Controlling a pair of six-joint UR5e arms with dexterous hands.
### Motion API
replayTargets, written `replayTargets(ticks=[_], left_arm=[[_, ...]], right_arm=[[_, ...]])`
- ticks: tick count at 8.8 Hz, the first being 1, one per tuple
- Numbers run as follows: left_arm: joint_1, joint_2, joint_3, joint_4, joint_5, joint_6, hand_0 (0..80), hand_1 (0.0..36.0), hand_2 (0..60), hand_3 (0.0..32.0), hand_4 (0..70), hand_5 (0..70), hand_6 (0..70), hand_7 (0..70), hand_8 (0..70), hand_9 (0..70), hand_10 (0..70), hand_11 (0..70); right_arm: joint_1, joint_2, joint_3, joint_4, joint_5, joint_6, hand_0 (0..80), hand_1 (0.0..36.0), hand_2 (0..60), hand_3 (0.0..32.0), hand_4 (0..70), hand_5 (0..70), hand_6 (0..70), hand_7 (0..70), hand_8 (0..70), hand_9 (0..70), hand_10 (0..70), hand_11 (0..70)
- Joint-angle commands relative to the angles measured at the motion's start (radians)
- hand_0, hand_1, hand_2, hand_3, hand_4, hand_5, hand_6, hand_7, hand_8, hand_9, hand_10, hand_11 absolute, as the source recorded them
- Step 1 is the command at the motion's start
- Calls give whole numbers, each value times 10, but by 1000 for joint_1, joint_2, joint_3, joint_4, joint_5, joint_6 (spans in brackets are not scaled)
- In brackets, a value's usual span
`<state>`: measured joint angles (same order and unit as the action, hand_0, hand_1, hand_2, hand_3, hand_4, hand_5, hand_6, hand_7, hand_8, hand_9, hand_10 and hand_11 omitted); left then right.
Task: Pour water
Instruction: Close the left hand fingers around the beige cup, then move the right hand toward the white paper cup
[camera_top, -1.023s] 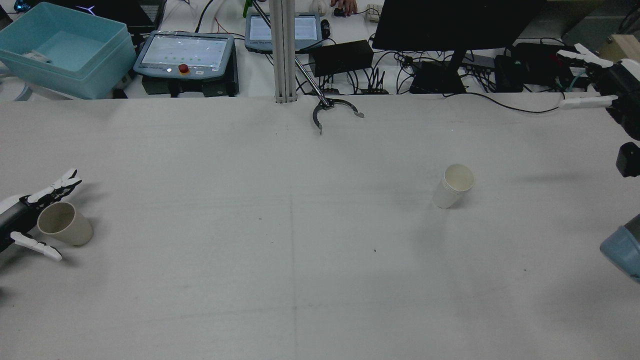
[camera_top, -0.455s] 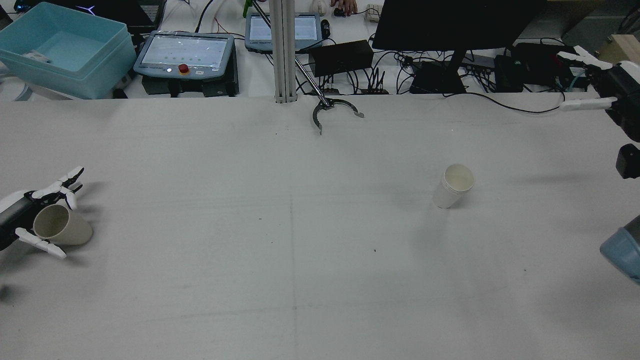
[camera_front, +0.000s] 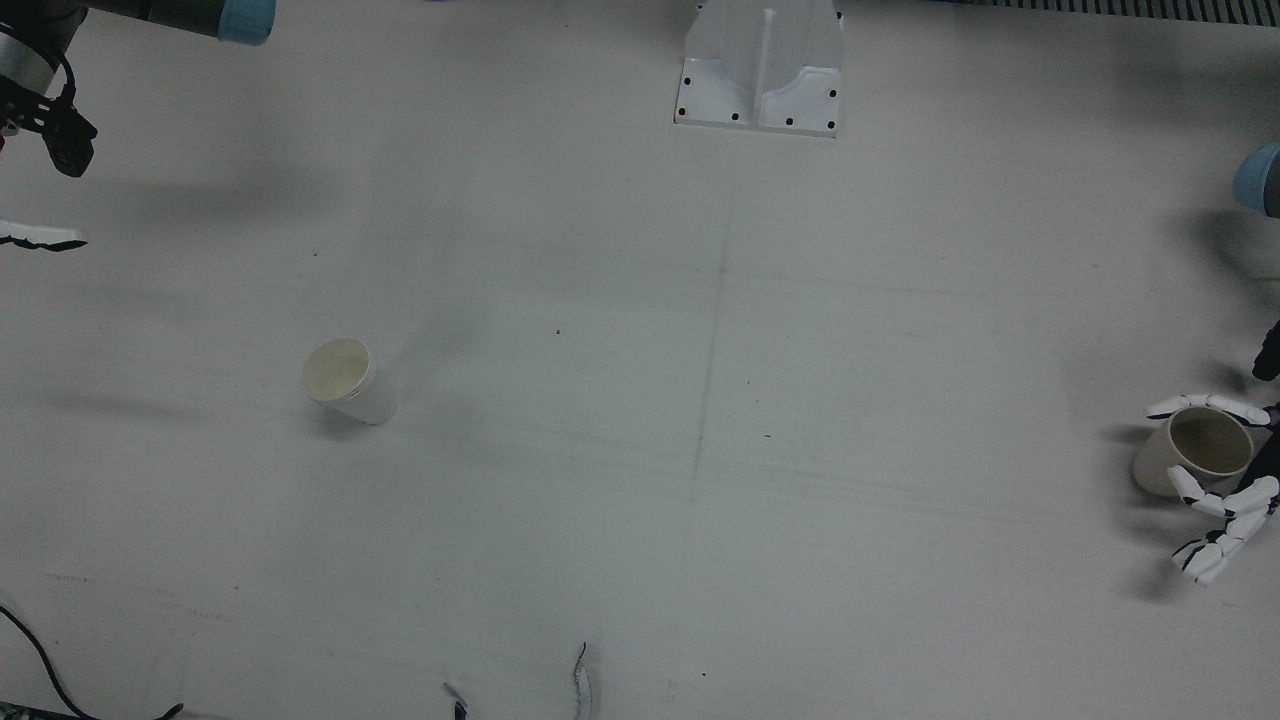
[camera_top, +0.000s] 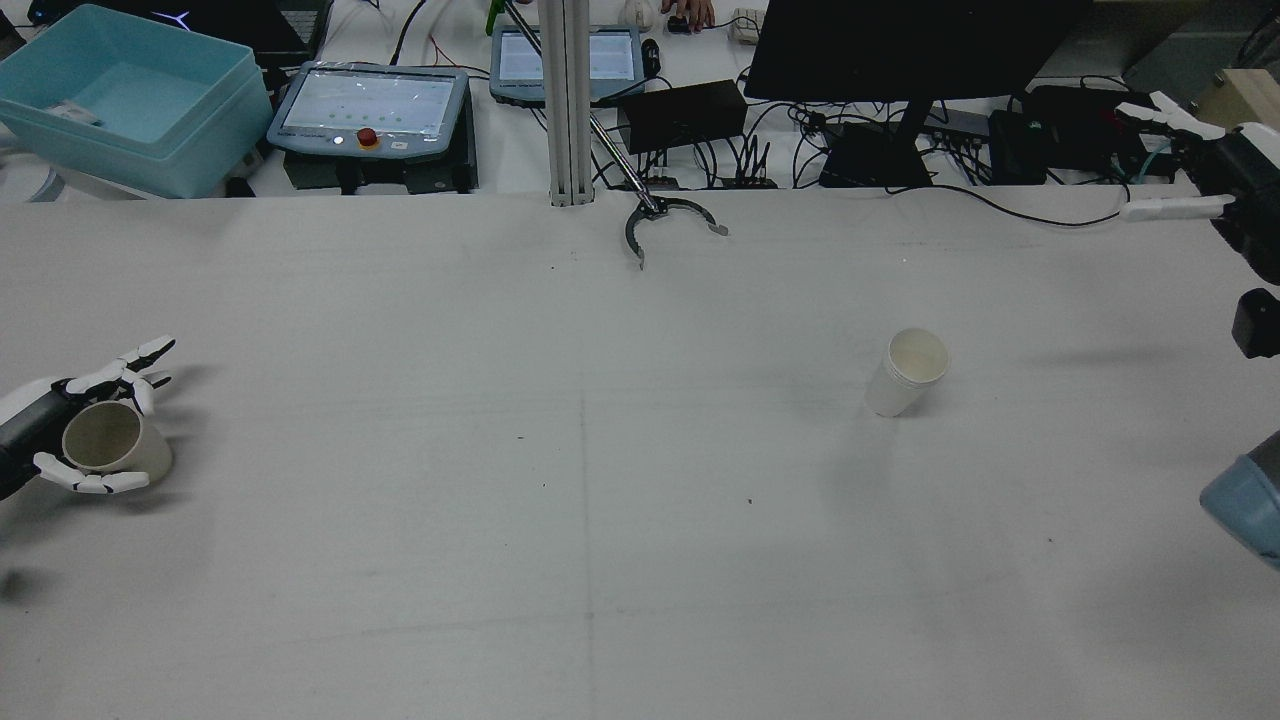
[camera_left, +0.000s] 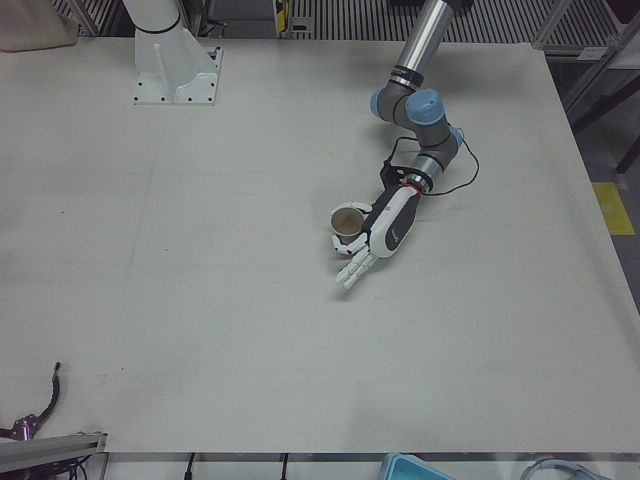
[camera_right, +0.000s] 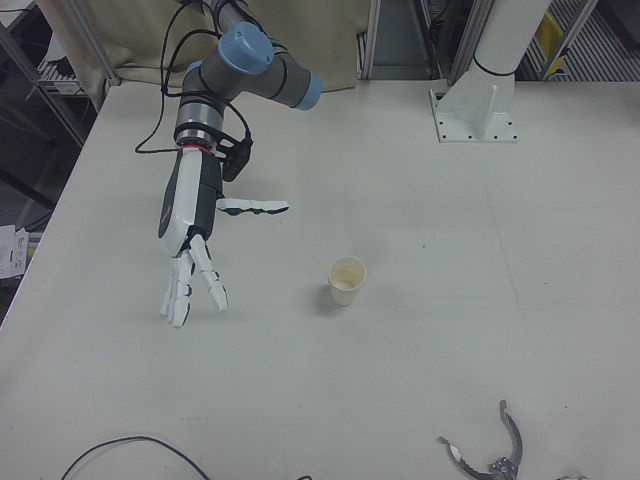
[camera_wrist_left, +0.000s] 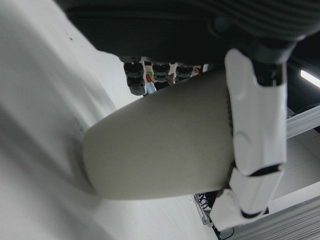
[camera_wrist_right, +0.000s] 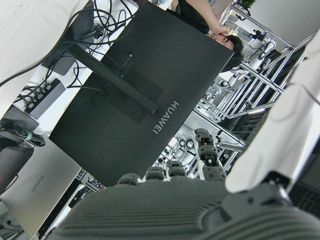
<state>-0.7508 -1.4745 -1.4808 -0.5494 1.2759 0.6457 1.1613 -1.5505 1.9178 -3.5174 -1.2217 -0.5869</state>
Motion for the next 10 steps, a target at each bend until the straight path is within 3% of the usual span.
replayTargets(ticks=[1, 3, 5, 6, 9, 10], left_arm=[[-4, 11, -111, 111, 2, -67, 539, 360, 600, 0, 342, 700, 45, 87, 38, 64, 76, 143], [-5, 11, -153, 176, 2, -138, 527, 360, 600, 0, 361, 700, 46, 89, 35, 62, 78, 145], [-7, 11, -153, 195, -1, -175, 517, 360, 600, 0, 366, 675, 47, 92, 33, 60, 75, 139], [-10, 14, -164, 203, -1, -176, 517, 360, 600, 0, 367, 661, 49, 95, 32, 60, 74, 138], [-10, 14, -206, 273, 2, -179, 522, 360, 600, 0, 361, 648, 48, 96, 30, 58, 73, 136], [-10, 16, -255, 355, 2, -217, 523, 360, 600, 0, 358, 650, 48, 97, 31, 58, 73, 136]], right_arm=[[-18, 6, -6, 0, 4, -13, 444, 80, 5, 0, 69, 42, 43, 51, 22, 23, 2, 12], [-53, 73, -107, 18, 10, -19, 447, 81, 6, 0, 75, 47, 46, 57, 21, 21, 0, 9], [-132, 92, -231, 220, 95, 13, 446, 82, 11, 0, 65, 37, 40, 48, 26, 24, 7, 19], [-170, 80, -253, 248, 169, 106, 454, 88, 7, 0, 59, 36, 32, 36, 28, 22, 9, 23], [-241, 89, -227, 253, 218, 237, 440, 77, 0, 0, 43, 22, 13, 0, 34, 29, 21, 40], [-273, 95, -226, 253, 217, 245, 442, 77, 0, 0, 41, 31, 13, 2, 37, 30, 26, 47]])
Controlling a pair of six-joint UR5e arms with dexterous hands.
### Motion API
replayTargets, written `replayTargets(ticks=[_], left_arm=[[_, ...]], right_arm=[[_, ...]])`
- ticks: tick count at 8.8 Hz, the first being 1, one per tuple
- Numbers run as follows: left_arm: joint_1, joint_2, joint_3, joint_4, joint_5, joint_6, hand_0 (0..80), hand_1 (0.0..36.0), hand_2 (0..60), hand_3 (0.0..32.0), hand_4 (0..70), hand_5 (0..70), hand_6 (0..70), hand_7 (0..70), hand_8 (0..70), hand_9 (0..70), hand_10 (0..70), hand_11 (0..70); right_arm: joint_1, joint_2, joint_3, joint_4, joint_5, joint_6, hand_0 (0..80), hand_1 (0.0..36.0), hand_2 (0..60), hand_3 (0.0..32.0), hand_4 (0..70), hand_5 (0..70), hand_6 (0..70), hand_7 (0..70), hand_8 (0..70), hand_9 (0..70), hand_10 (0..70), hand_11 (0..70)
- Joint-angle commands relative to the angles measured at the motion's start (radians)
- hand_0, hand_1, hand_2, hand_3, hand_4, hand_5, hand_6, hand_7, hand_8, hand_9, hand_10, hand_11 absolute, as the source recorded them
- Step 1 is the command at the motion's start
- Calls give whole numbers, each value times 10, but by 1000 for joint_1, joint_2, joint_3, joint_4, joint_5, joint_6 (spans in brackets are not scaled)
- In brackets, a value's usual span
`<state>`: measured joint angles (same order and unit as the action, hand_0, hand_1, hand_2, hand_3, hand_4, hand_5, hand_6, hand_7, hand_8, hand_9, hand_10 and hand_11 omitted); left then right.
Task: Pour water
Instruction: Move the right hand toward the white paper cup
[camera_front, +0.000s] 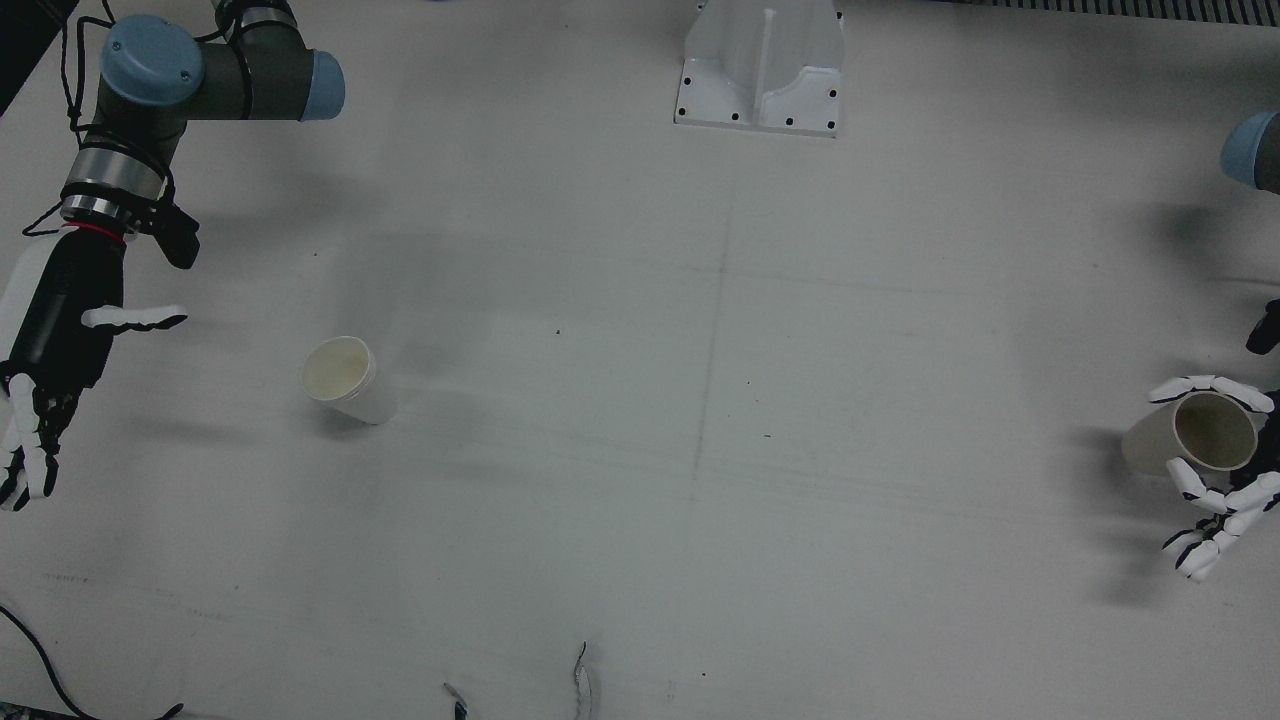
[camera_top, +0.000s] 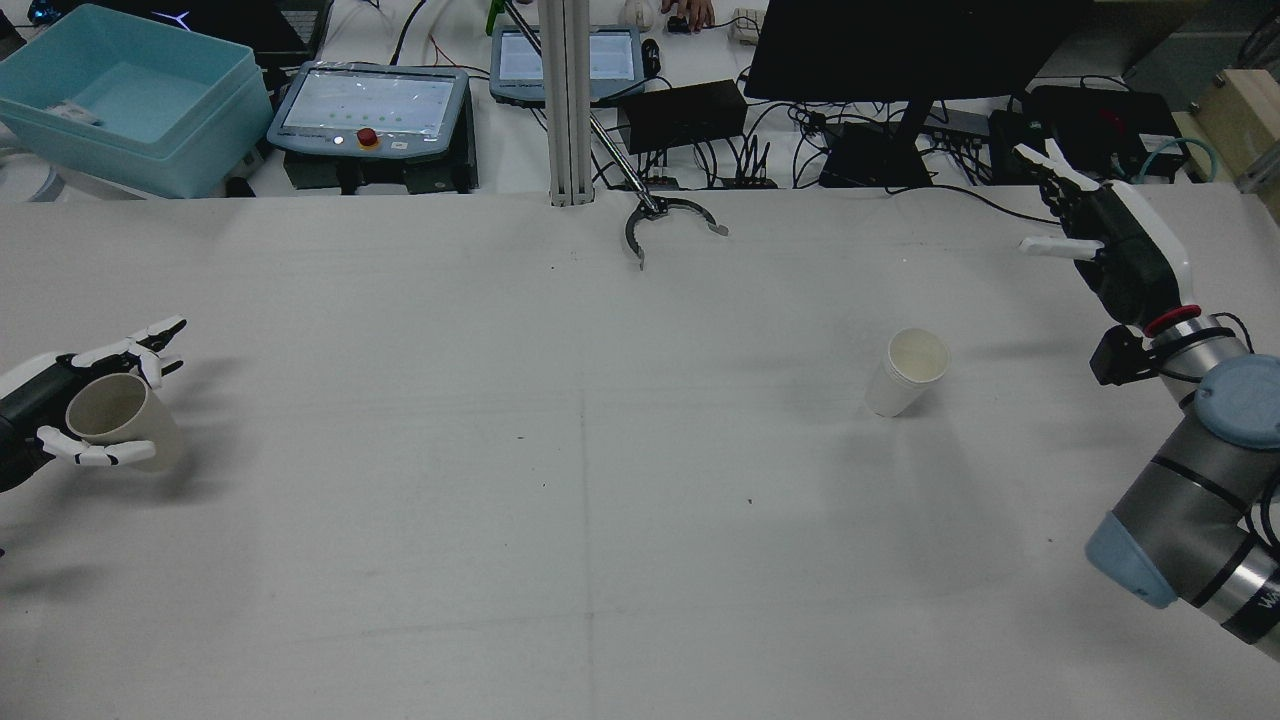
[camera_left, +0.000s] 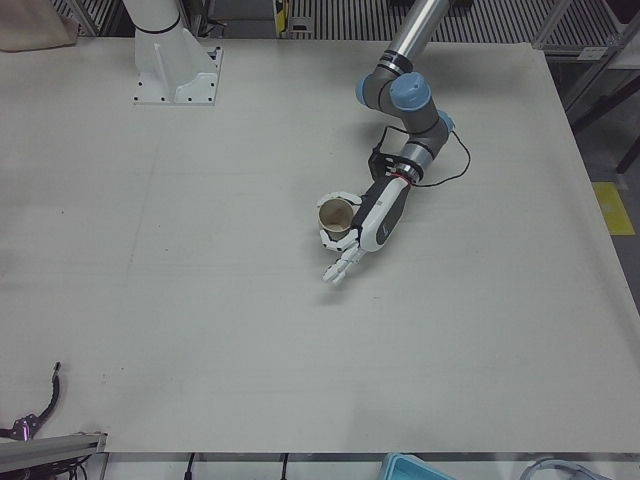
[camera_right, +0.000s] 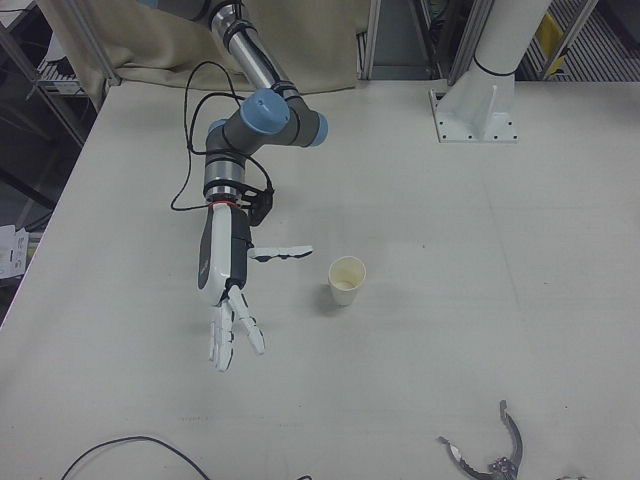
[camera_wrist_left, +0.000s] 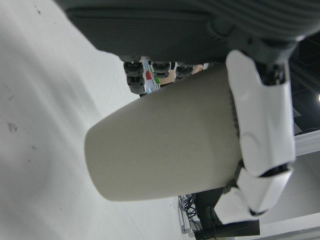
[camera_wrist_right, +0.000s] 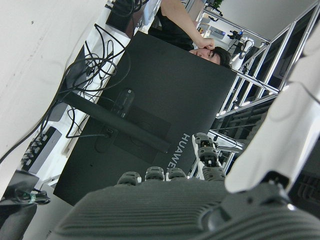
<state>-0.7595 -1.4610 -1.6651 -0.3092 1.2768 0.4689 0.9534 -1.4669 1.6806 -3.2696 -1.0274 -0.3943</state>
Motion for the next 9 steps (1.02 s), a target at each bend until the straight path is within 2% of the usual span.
replayTargets(ticks=[1, 2, 3, 4, 5, 6, 7, 9], left_arm=[[-4, 4, -96, 158, 3, -93, 526, 360, 600, 0, 363, 649, 49, 97, 30, 58, 73, 137], [-17, 5, -126, 195, 6, -142, 525, 360, 600, 0, 361, 648, 48, 95, 30, 57, 74, 138], [-44, 25, -128, 194, 6, -148, 529, 360, 600, 0, 363, 645, 47, 93, 28, 54, 72, 136], [-49, 27, -127, 193, 6, -150, 526, 360, 600, 0, 358, 637, 43, 89, 27, 52, 72, 135], [-49, 25, -122, 188, 6, -150, 520, 360, 600, 0, 349, 633, 42, 85, 27, 53, 73, 136], [-49, 27, -117, 188, 6, -147, 515, 360, 600, 0, 345, 631, 41, 83, 26, 51, 73, 135], [-47, 27, -102, 183, 6, -145, 511, 360, 600, 0, 339, 628, 40, 81, 26, 51, 72, 134], [-52, 40, -97, 167, 4, -145, 496, 360, 600, 0, 322, 605, 34, 71, 26, 49, 71, 131]], right_arm=[[-85, -2, 48, 1, 21, 78, 435, 72, 0, 0, 62, 46, 36, 39, 37, 35, 26, 46], [-128, -56, 126, -2, 33, 77, 432, 68, 0, 0, 70, 46, 43, 44, 35, 38, 32, 54], [-178, -99, 157, -11, 70, 75, 438, 71, 0, 0, 59, 37, 29, 20, 31, 25, 21, 38], [-236, -152, 151, -10, 114, 72, 450, 79, 0, 0, 47, 36, 18, 10, 28, 14, 15, 31], [-284, -174, 118, -5, 195, 60, 459, 92, 0, 0, 36, 30, 11, 1, 30, 16, 15, 33], [-316, -171, 87, -2, 260, 61, 453, 91, 0, 0, 16, 12, 0, 0, 31, 16, 14, 32], [-335, -155, 55, -2, 276, 61, 447, 88, 0, 0, 1, 0, 0, 0, 34, 20, 20, 39], [-344, -66, -27, -2, 277, 61, 448, 91, 2, 0, 0, 0, 0, 0, 33, 26, 21, 42]])
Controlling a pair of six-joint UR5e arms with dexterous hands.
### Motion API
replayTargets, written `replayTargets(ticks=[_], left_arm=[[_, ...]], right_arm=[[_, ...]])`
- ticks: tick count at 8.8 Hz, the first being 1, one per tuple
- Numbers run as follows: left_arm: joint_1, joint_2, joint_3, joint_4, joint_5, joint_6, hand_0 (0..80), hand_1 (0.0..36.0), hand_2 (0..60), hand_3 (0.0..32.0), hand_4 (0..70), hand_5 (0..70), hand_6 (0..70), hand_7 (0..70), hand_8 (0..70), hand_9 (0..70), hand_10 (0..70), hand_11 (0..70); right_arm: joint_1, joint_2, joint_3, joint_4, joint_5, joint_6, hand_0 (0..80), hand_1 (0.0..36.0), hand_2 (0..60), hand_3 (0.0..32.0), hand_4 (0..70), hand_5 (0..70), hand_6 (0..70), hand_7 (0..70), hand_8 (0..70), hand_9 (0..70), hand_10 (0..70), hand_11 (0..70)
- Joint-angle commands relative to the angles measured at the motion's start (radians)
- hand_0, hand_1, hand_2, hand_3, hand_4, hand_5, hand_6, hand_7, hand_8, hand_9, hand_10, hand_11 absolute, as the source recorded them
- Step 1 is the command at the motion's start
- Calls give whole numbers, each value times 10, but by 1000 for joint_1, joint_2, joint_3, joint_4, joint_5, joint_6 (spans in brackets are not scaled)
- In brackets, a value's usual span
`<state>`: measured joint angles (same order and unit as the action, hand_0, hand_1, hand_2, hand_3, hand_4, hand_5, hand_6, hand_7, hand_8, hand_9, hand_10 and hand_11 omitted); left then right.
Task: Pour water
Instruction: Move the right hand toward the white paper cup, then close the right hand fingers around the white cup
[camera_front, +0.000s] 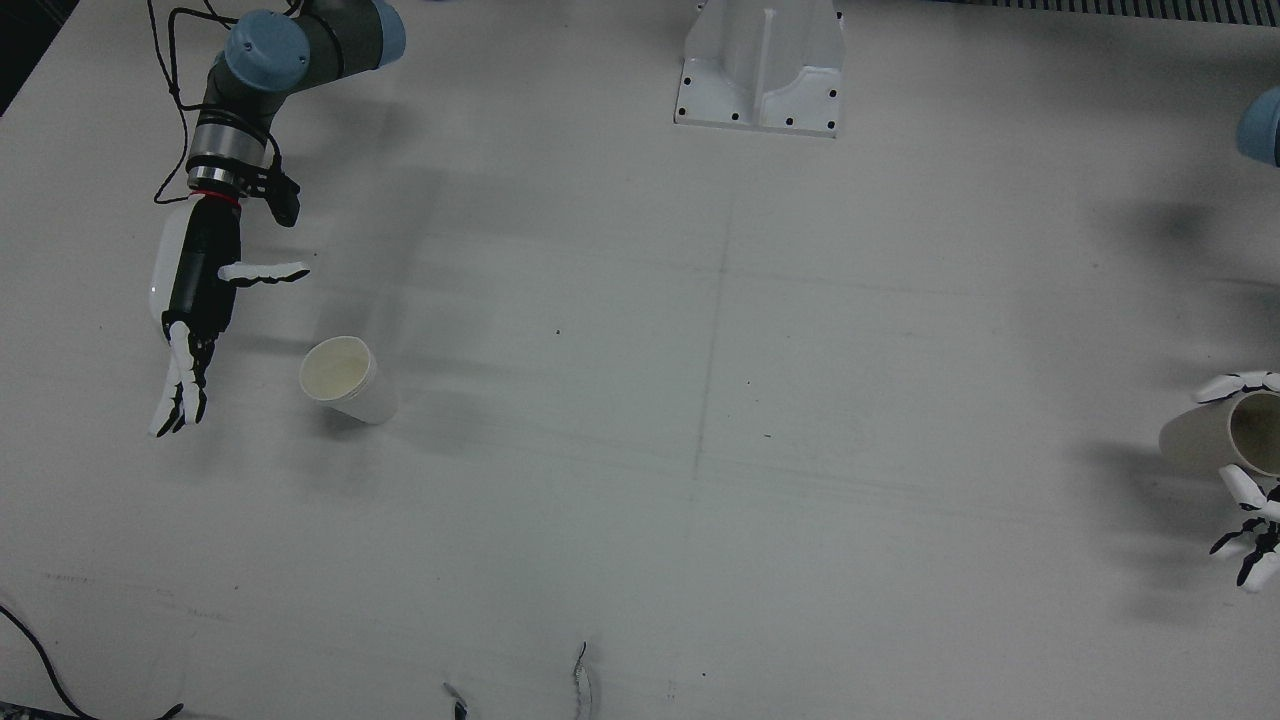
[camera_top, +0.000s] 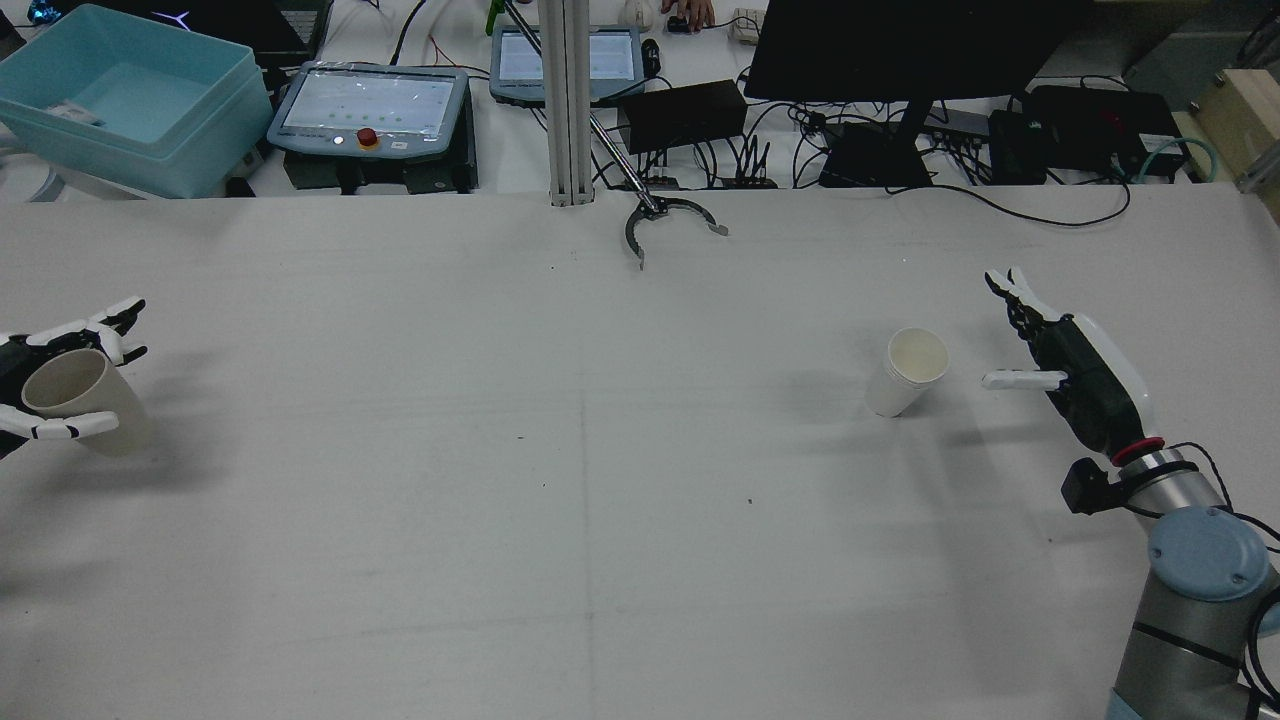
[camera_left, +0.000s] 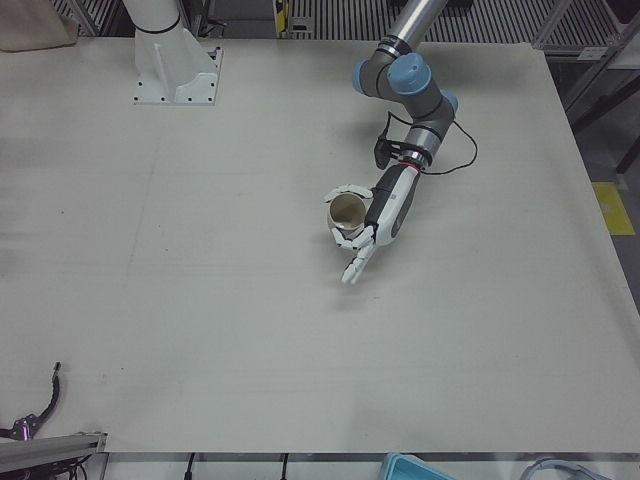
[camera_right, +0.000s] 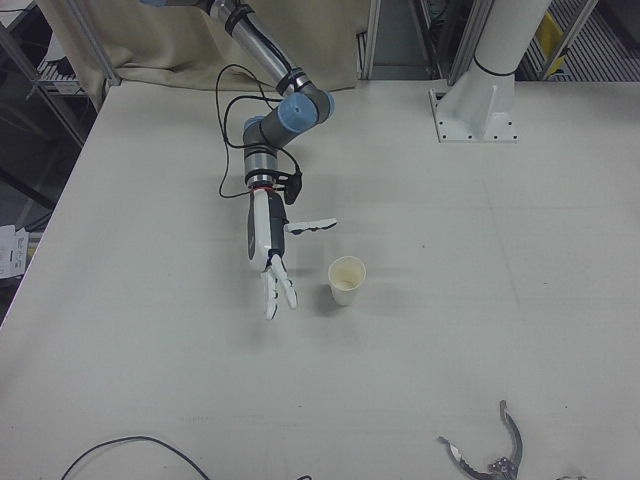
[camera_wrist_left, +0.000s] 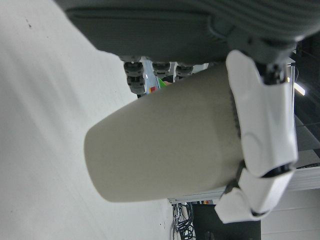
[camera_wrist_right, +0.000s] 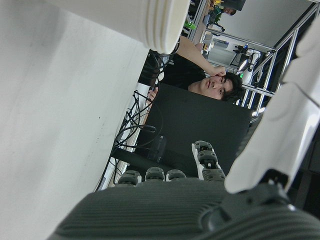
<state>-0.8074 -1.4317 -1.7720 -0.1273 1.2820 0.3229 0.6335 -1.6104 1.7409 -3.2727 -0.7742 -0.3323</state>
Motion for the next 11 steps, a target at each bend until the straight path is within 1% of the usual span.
replayTargets(ticks=[1, 2, 3, 4, 6, 9, 11], left_arm=[[-21, 11, 11, -18, -1, -1, 496, 360, 600, 0, 318, 595, 30, 64, 25, 48, 71, 130], [-38, 13, 13, -21, 0, -1, 497, 360, 600, 0, 317, 596, 30, 65, 24, 47, 71, 130], [-45, 14, 14, -28, 0, -2, 497, 360, 600, 0, 318, 596, 30, 65, 25, 48, 71, 130], [-47, 28, 19, -44, -1, -2, 497, 360, 600, 0, 316, 595, 31, 65, 25, 49, 71, 131], [-61, 33, 58, -95, 0, -4, 493, 360, 600, 0, 312, 594, 30, 65, 25, 48, 71, 130], [-64, 48, 59, -118, 0, -4, 496, 360, 600, 0, 316, 600, 33, 70, 25, 49, 71, 131], [-75, 51, 56, -121, 0, -5, 498, 360, 600, 0, 320, 602, 34, 72, 26, 49, 71, 132]], right_arm=[[-32, 108, -116, 1, 26, -1, 450, 92, 5, 0, 6, 0, 0, 0, 35, 29, 22, 44], [-40, 128, -125, 1, 32, -2, 448, 91, 4, 0, 4, 0, 0, 0, 35, 29, 22, 43], [-47, 133, -124, 1, 39, -2, 447, 89, 5, 0, 6, 0, 0, 0, 35, 30, 22, 43], [-78, 141, -126, 1, 65, -2, 447, 90, 6, 0, 10, 0, 0, 0, 37, 30, 22, 43], [-139, 145, -127, -1, 116, -4, 457, 95, 6, 0, 25, 0, 0, 0, 38, 31, 22, 43], [-144, 144, -133, -4, 128, 2, 461, 106, 22, 0, 45, 5, 13, 0, 39, 33, 21, 42], [-115, 144, -127, -2, 131, 13, 469, 116, 26, 0, 54, 20, 24, 22, 43, 42, 25, 48]])
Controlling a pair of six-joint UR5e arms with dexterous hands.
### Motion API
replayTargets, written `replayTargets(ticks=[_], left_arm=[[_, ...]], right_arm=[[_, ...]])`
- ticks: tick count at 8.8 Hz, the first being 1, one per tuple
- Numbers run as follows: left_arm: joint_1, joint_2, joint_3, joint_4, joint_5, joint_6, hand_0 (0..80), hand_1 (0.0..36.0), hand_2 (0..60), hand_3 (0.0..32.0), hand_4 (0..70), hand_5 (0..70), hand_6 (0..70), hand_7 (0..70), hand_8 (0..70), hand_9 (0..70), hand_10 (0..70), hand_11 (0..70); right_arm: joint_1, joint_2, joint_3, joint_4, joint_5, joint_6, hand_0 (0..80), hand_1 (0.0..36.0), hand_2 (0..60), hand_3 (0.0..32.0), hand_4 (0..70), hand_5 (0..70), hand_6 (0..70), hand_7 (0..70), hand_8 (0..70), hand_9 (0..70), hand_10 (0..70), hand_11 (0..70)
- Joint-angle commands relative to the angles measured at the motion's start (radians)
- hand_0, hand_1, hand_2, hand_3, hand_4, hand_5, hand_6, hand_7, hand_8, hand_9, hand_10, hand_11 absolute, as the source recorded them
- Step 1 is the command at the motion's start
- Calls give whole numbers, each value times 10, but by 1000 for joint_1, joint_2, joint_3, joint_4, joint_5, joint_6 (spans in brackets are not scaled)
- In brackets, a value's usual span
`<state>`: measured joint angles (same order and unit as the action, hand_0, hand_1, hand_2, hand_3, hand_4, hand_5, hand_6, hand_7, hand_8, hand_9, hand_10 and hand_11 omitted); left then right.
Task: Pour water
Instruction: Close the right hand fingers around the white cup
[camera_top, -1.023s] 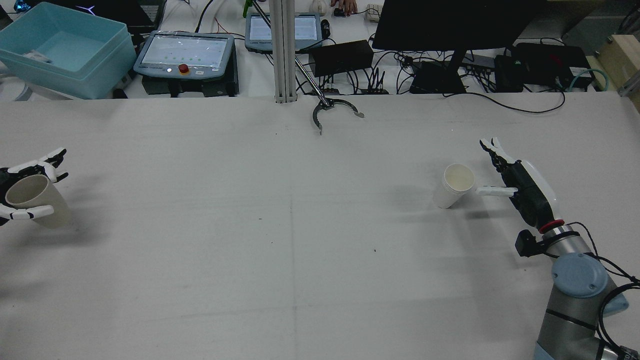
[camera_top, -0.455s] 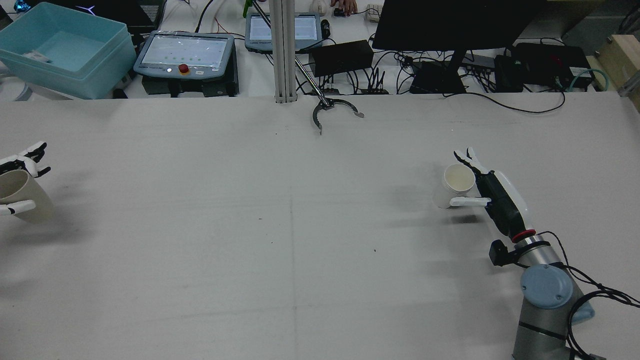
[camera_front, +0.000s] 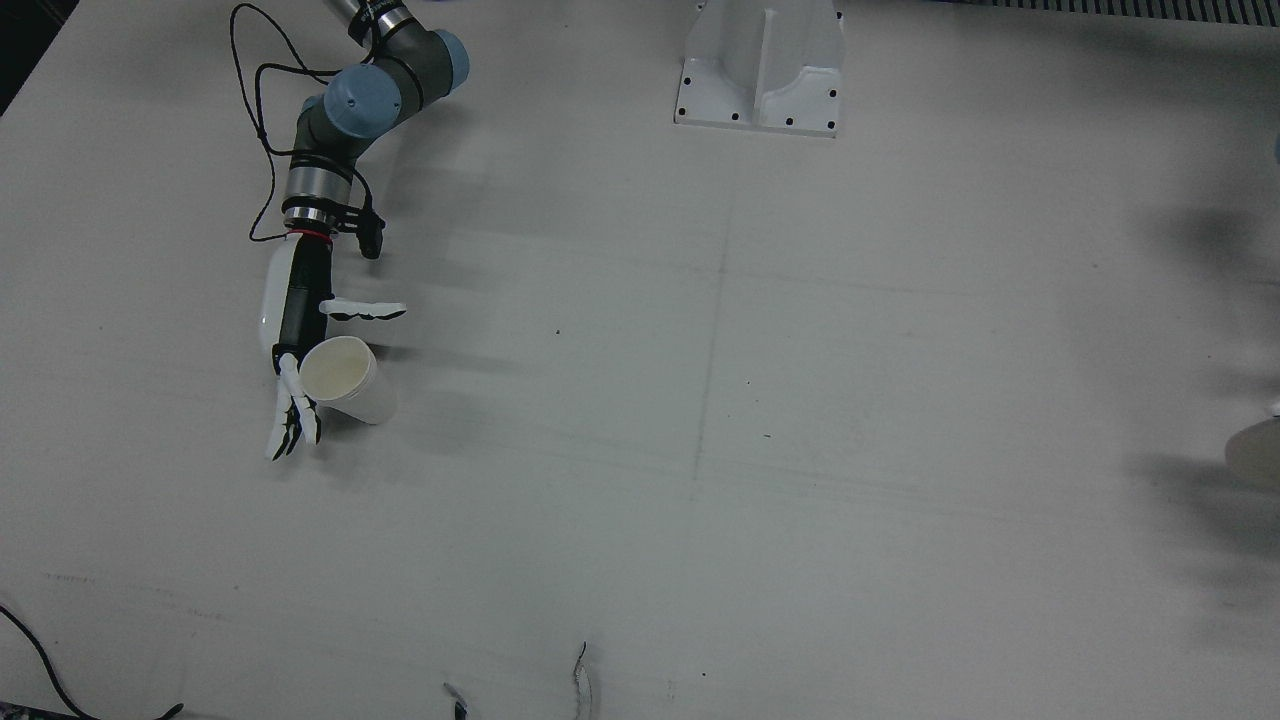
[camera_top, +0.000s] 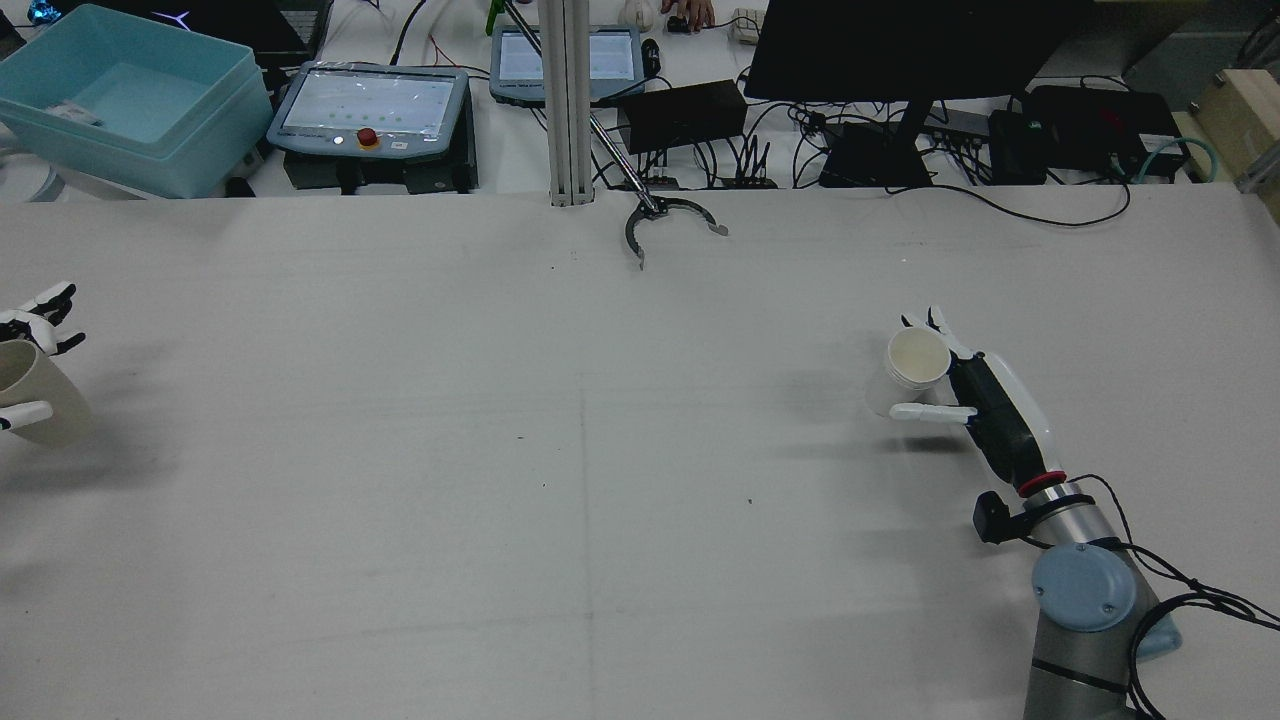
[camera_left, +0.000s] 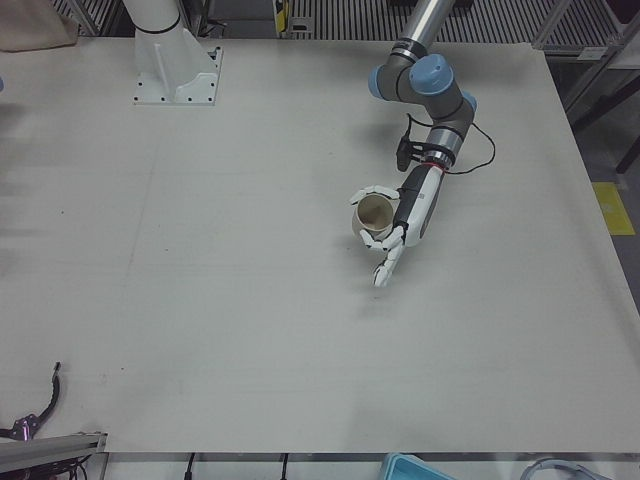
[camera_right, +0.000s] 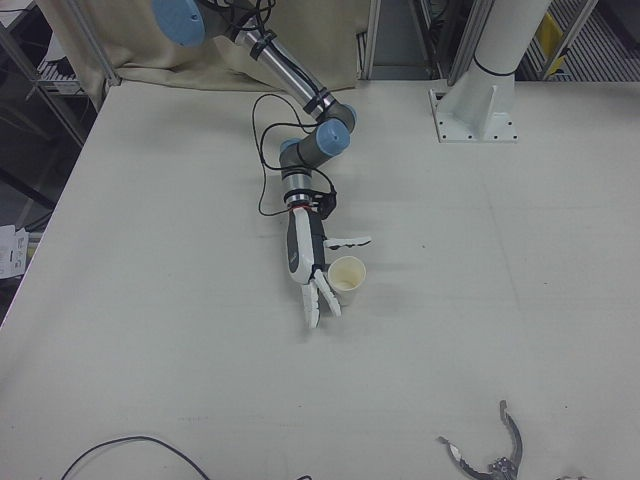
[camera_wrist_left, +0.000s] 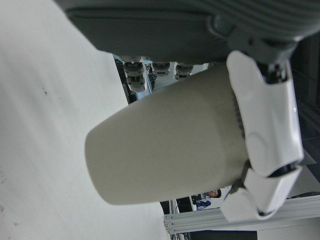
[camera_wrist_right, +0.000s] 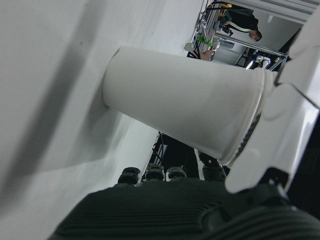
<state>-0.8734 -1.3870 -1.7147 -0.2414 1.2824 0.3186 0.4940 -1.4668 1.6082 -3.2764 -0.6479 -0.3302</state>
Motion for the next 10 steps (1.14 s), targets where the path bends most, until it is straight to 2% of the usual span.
replayTargets(ticks=[1, 5, 10], left_arm=[[-7, 13, -3, -7, 0, 0, 500, 360, 600, 0, 321, 605, 34, 73, 25, 49, 72, 132], [-9, 19, -8, -7, 0, 2, 505, 360, 600, 0, 327, 611, 36, 74, 26, 49, 71, 131], [-19, 71, -11, -42, -1, 0, 507, 360, 600, 0, 324, 602, 32, 70, 25, 48, 71, 131]], right_arm=[[32, 2, 7, 1, 7, 54, 469, 116, 20, 0, 52, 17, 23, 19, 41, 39, 24, 47], [28, 0, -2, -2, 28, 69, 470, 118, 28, 0, 61, 33, 31, 35, 35, 31, 17, 37], [26, 25, -10, 0, 30, 7, 466, 113, 32, 0, 67, 24, 36, 37, 40, 43, 25, 49]])
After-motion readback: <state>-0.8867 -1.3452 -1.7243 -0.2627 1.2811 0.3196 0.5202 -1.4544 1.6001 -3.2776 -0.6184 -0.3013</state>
